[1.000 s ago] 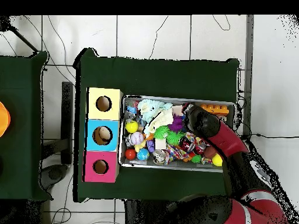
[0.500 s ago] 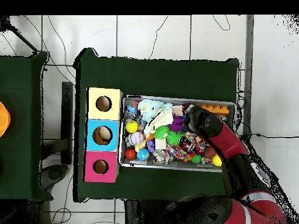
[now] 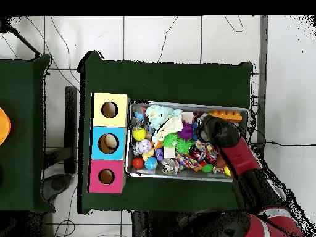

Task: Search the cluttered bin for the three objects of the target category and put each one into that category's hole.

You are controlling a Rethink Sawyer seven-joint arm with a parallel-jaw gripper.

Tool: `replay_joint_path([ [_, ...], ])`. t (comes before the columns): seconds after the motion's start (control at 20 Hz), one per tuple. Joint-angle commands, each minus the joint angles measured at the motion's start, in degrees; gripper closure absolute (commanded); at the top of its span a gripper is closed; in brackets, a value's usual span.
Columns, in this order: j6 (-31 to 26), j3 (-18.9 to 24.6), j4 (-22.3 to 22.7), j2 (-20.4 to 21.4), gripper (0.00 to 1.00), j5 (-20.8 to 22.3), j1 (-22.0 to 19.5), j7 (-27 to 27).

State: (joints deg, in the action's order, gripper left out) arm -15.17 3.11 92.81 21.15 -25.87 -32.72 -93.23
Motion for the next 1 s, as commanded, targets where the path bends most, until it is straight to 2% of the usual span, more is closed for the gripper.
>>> replay_joint_path([
  [0.05,-13.1,5.2,23.4,-10.1,0.0,-3.9,-0.5,-15.1],
  [0.3,-6.4,10.2,28.0,-9.9,0.0,-9.5,-3.3,-14.8],
  [0.6,-2.8,13.0,31.1,-8.9,0.0,-14.5,-3.5,-15.9],
  [1.0,-1.9,14.3,33.2,-7.8,0.0,-19.7,-2.8,-16.5],
])
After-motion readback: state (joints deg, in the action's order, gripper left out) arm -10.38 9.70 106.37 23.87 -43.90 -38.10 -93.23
